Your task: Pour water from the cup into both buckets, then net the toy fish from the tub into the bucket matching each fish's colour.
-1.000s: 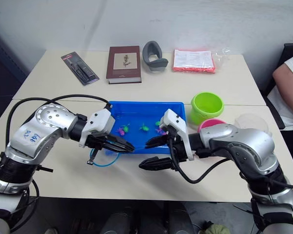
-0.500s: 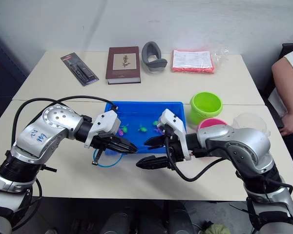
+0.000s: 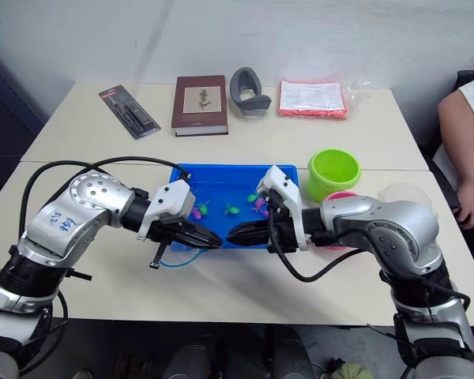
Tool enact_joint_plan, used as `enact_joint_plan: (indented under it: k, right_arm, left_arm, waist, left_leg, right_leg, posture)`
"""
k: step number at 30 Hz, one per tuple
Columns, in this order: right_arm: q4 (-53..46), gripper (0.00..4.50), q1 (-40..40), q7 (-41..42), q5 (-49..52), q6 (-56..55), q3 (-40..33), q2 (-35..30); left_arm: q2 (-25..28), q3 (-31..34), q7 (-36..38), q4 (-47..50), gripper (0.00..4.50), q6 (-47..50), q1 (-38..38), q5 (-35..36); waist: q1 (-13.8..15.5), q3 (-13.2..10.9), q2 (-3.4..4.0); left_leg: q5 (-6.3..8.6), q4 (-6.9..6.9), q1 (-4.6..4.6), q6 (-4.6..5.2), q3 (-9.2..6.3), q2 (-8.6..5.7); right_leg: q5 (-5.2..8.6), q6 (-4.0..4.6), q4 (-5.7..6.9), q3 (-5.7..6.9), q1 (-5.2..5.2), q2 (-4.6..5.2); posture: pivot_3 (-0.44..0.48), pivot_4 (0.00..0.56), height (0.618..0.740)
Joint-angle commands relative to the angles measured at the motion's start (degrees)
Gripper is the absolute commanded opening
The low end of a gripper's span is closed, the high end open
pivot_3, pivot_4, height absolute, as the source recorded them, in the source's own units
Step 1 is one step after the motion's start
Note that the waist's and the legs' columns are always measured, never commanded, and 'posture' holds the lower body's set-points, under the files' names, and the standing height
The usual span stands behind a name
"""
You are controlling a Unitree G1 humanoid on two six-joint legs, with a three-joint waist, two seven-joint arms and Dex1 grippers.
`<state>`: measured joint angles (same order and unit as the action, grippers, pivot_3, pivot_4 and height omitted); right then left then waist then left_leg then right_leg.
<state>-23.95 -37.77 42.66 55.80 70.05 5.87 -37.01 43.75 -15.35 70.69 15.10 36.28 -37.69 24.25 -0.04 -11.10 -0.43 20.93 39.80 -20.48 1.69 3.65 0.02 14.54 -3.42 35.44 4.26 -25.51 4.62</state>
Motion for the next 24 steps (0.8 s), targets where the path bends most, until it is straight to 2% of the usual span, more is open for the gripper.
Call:
enact_joint_plan:
  k: [1, 6, 9, 12, 15, 18, 24]
  right_arm:
    - [-1.25, 0.0, -1.22, 1.55, -0.31, -3.04, -1.44, 0.1]
    - [-2.58, 0.0, -0.41, 3.46, -0.69, -6.8, -3.06, -0.82]
    - [-3.25, 0.0, 0.96, 4.47, -1.08, -8.6, -5.65, -3.2]
    - [-3.14, 0.0, 4.09, 6.94, -5.69, -13.57, -7.55, -8.34]
    - [-2.32, 0.0, 7.04, 8.34, -9.04, -17.64, -8.72, -11.47]
    - [-0.07, 0.0, 9.64, 7.94, -12.85, -20.44, -9.66, -13.42]
    - [3.82, 0.0, 10.27, 6.57, -23.65, -28.17, -6.35, -14.77]
  left_arm:
    - [-2.0, 5.33, -0.5, 0.57, 0.93, -0.71, -0.4, 4.35]
    - [-5.68, 18.2, -6.13, -5.59, 3.04, 0.04, -4.1, 10.69]
    - [-1.62, 25.41, -6.52, -8.22, 4.47, 3.96, -3.63, 14.4]
    - [3.45, 31.9, -5.83, -10.54, 4.49, 4.1, 1.51, 15.1]
    - [6.97, 34.35, -4.43, -11.1, 4.49, 2.38, 6.77, 14.24]
    - [7.52, 36.72, -6.25, -11.05, 4.49, -2.92, 12.61, 11.24]
    - [6.25, 36.68, -9.06, -7.52, 4.49, -9.6, 22.07, 7.17]
  waist:
    - [0.0, 0.0, 0.0]
    - [-0.07, -0.01, -0.02]
    - [-0.2, -0.01, -0.02]
    - [-0.23, -0.01, -0.01]
    - [-0.09, -0.01, -0.02]
    - [0.24, 0.0, -0.04]
    - [-0.05, 0.0, -0.03]
  left_leg:
    - [0.0, 0.01, -0.01, 0.0, 0.0, 0.01]
    - [0.01, 0.17, -0.1, 0.01, -0.06, 0.02]
    - [0.02, 0.16, -0.09, -0.01, -0.06, 0.02]
    - [0.04, 0.15, -0.09, -0.05, -0.05, 0.03]
    - [0.07, 0.15, -0.08, -0.04, -0.03, 0.02]
    - [0.08, 0.19, -0.07, -0.03, -0.06, -0.01]
    - [0.11, 0.13, -0.05, -0.07, -0.06, 0.01]
  right_leg:
    - [0.0, 0.0, 0.0, 0.0, 0.0, 0.0]
    - [0.0, -0.01, 0.04, 0.05, -0.01, -0.01]
    - [-0.01, -0.02, 0.06, 0.05, -0.01, -0.01]
    - [-0.01, -0.02, 0.04, 0.06, -0.02, -0.02]
    - [-0.01, -0.01, -0.01, 0.06, -0.02, -0.01]
    - [-0.01, -0.02, -0.07, 0.07, 0.01, 0.07]
    - [-0.01, -0.01, -0.3, 0.04, 0.0, 0.09]
  posture:
    - [0.0, 0.15, 0.74]
    - [0.0, 0.15, 0.74]
    - [0.0, 0.15, 0.74]
    - [0.0, 0.15, 0.74]
    - [0.0, 0.15, 0.74]
    - [0.0, 0.15, 0.74]
    - [0.0, 0.15, 0.74]
